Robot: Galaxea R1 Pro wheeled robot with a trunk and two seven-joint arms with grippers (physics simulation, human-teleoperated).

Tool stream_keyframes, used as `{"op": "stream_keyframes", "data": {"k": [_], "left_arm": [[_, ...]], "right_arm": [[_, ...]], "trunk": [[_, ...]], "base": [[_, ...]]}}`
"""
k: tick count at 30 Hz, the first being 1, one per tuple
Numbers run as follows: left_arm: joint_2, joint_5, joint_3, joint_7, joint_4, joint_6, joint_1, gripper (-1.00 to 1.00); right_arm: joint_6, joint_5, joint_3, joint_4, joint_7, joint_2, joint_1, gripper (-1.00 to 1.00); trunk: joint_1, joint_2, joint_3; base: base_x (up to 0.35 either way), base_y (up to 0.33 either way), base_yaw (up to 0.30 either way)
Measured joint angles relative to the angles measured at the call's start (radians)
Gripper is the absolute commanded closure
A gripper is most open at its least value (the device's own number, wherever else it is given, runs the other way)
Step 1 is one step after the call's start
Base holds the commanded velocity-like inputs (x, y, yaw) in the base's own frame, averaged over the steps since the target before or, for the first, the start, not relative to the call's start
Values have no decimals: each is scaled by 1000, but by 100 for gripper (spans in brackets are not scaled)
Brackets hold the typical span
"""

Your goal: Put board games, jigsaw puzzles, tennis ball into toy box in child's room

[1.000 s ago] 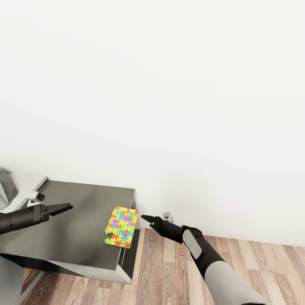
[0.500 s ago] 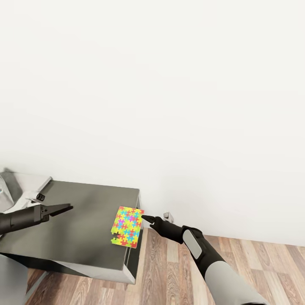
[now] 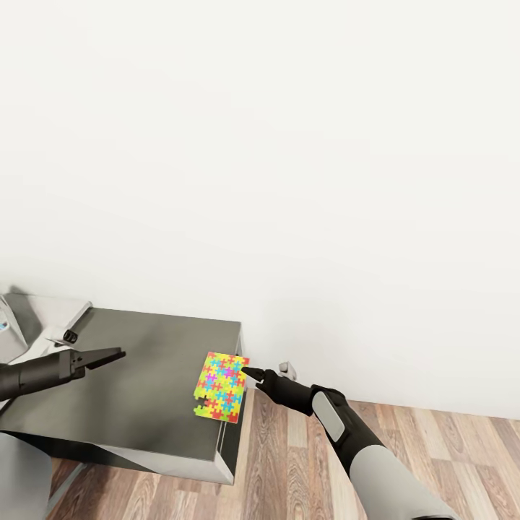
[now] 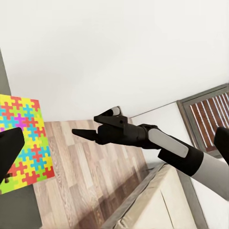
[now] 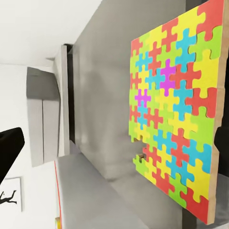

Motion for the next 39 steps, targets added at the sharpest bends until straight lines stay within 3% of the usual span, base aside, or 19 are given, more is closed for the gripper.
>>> {"op": "stream_keyframes", "data": {"k": [14,24,36,39], "left_arm": [[-6,1,-1,0,-1,0,0,-100],[-7,36,-1,0,0,0,0,-100],[-7,48,-1,0,0,0,2,-100],[-7,48,-1,0,0,0,2,-100]], "right_arm": [[1,-1,0,0,0,0,0,-100],[2,-3,0,0,0,-1,0,-100],[1,-1,-1,0,0,-2,0,-100],[1,-1,0,0,0,-2,0,-100]], "trunk": [[0,0,0],[0,0,0],[46,-84,-38],[46,-84,-38]], "base": [[0,1,0],[0,0,0],[0,0,0],[0,0,0]]}}
